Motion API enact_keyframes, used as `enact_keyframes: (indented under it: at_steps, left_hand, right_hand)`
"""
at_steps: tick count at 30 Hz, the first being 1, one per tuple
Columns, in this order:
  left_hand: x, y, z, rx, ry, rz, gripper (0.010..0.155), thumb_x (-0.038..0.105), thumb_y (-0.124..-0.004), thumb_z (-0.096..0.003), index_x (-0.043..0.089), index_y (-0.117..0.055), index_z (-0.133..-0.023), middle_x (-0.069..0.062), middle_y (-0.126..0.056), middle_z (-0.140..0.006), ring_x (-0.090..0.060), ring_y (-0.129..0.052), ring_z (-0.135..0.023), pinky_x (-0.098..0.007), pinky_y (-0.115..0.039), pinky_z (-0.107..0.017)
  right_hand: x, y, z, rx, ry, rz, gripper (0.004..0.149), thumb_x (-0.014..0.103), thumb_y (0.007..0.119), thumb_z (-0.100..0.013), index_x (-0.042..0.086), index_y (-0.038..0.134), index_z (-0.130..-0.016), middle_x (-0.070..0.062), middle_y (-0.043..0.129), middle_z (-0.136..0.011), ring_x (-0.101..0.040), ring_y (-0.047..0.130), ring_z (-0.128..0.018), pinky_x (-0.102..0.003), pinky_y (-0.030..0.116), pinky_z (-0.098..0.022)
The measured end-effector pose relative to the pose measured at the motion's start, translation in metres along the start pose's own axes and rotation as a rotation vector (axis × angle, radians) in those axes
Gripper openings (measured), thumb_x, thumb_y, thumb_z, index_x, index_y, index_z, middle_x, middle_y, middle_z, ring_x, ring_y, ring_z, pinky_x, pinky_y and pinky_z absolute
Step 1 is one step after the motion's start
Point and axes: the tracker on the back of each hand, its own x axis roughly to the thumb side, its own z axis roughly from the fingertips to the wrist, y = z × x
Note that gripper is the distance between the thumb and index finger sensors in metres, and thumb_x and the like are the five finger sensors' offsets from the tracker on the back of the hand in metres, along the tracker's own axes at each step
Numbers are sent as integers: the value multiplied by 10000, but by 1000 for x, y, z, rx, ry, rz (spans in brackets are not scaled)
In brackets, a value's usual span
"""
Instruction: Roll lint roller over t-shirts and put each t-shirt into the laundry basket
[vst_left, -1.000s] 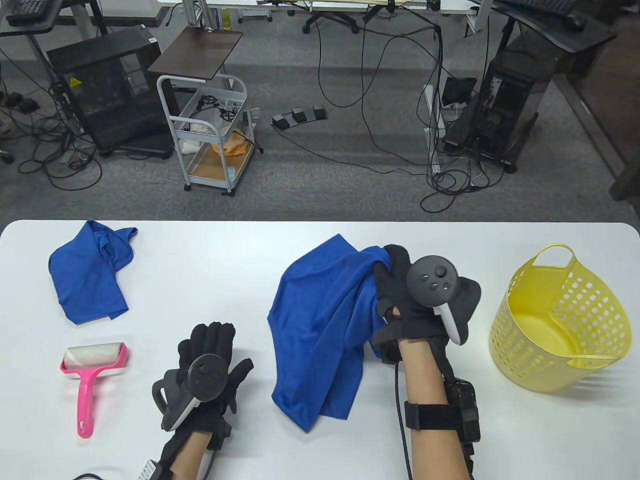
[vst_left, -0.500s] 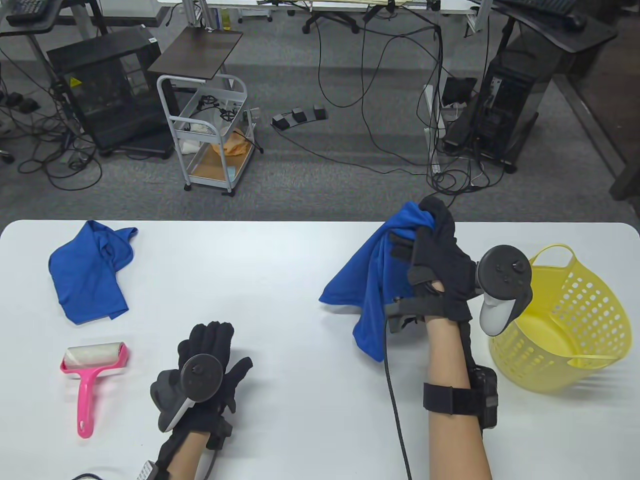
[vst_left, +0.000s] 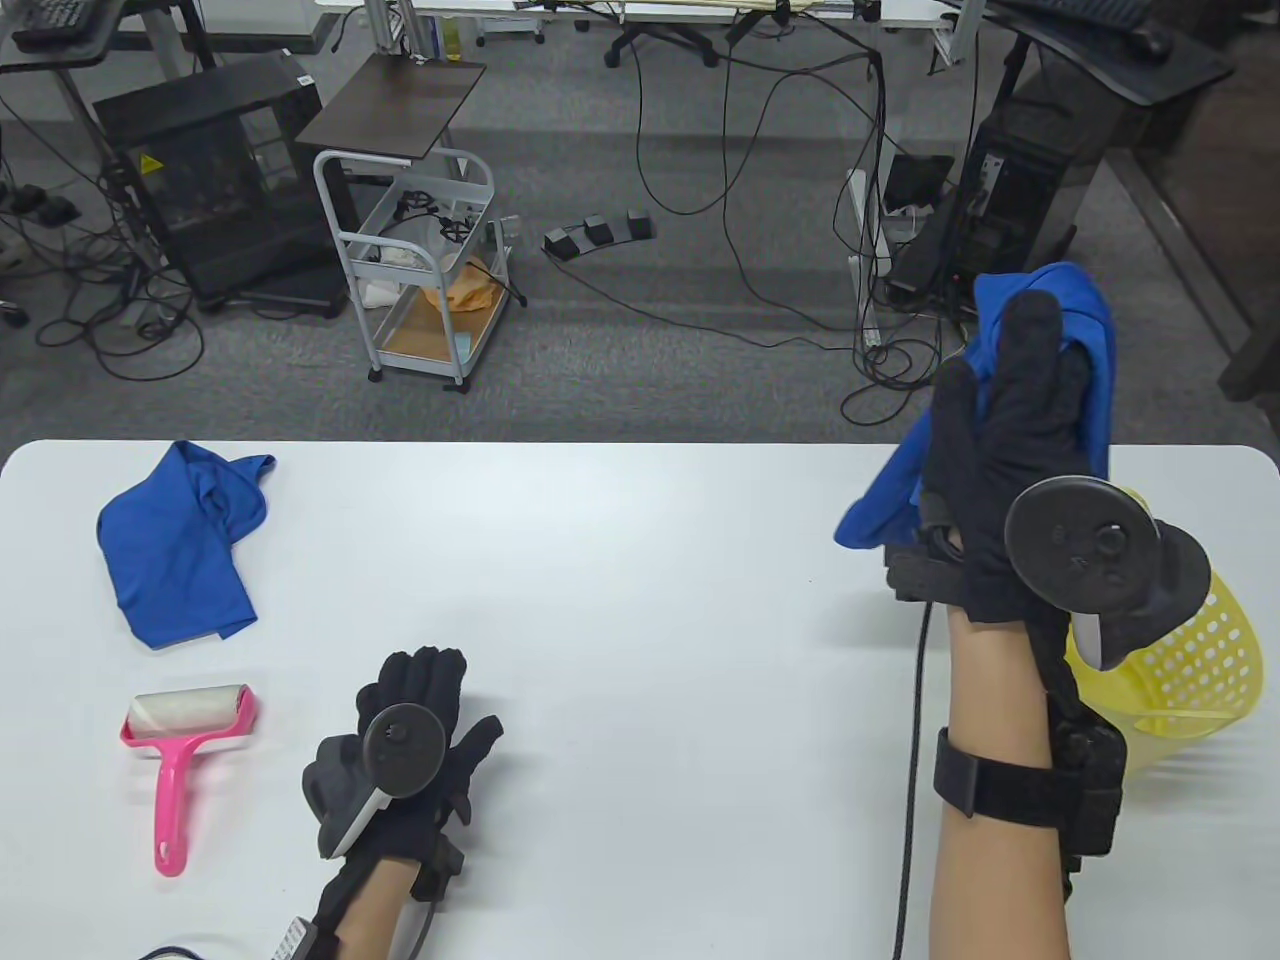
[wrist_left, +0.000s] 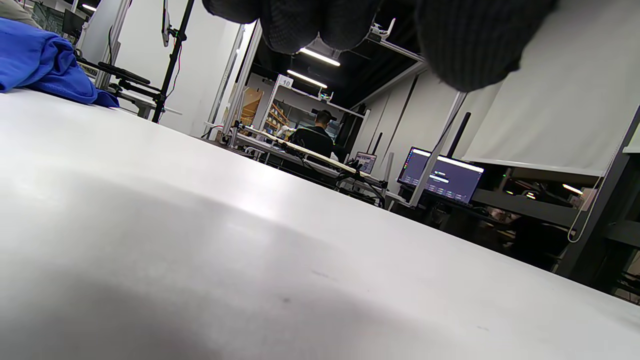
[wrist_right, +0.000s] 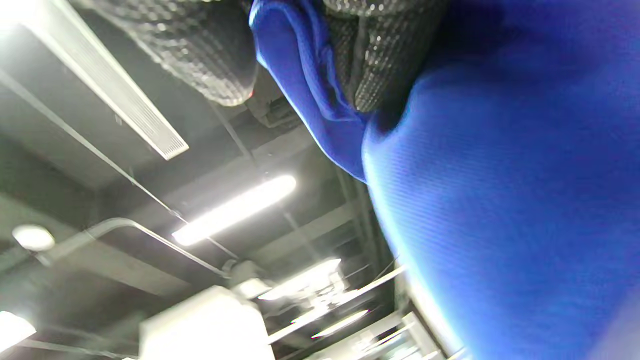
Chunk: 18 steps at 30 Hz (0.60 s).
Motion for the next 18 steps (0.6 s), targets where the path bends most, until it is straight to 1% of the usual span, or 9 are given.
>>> enact_keyframes:
  at_steps: [1,2,5,7,8,10,14,15,18]
  left_hand:
    - [0,0,0,0,0,2,784,595,-719,-454,290,-399,-1102,3,-444,-1169,-299,-343,-1130,-497,-336,-804]
    - [0,0,0,-2,0,4,785,596,-719,-455,289,-399,-1102,2,-442,-1169,-299,-342,-1129,-497,-335,-804]
    - [0,-1,-2,-11,3,1,789,596,-718,-457,290,-384,-1104,3,-430,-1171,-299,-329,-1131,-497,-326,-805]
    - [0,-3,-3,-17,3,-3,793,596,-717,-456,290,-379,-1105,1,-422,-1172,-298,-321,-1131,-496,-321,-805]
    - [0,-3,-3,-21,3,-4,792,596,-717,-457,291,-378,-1105,4,-422,-1173,-299,-320,-1130,-496,-320,-805]
    - [0,-3,-3,-21,3,-7,793,596,-719,-456,290,-379,-1105,2,-420,-1173,-300,-318,-1130,-497,-318,-805]
    - [1,-4,-3,-26,3,-18,793,598,-717,-456,291,-380,-1105,2,-421,-1173,-297,-318,-1131,-497,-317,-805]
    - [1,-4,-3,-27,2,-21,795,598,-717,-457,290,-378,-1106,2,-418,-1173,-300,-315,-1131,-497,-316,-805]
    - [1,-4,-2,-26,4,-24,795,598,-717,-457,288,-378,-1106,0,-419,-1173,-300,-316,-1131,-498,-317,-804]
  right_hand:
    - [-5,-2,-3,0,12,84,598,364,760,-548,254,460,-1053,-135,478,-1135,-324,702,-998,-343,748,-734]
    - [-11,-3,-4,16,19,132,593,372,763,-547,274,469,-1052,-112,484,-1140,-306,703,-1004,-334,749,-737]
    - [-27,-4,-5,32,50,171,579,358,766,-548,284,486,-1049,-93,473,-1147,-310,672,-1016,-357,720,-743]
    - [-40,-3,-2,20,79,239,581,357,769,-543,283,492,-1048,-91,477,-1146,-313,673,-1015,-361,718,-742]
    - [-47,-3,-1,41,75,258,573,360,766,-542,280,502,-1044,-92,490,-1141,-310,686,-1007,-361,728,-733]
    - [-64,0,4,78,130,268,572,365,764,-543,275,504,-1044,-102,494,-1139,-320,689,-1002,-371,725,-730]
    - [-93,10,18,111,243,268,548,353,760,-544,246,540,-1034,-129,528,-1120,-347,710,-975,-401,729,-705]
    - [-102,16,23,141,286,289,539,349,762,-543,240,560,-1030,-131,543,-1117,-350,724,-967,-404,737,-698]
    - [-125,32,35,271,403,338,550,388,749,-546,230,557,-1036,-150,540,-1116,-353,731,-960,-407,743,-690]
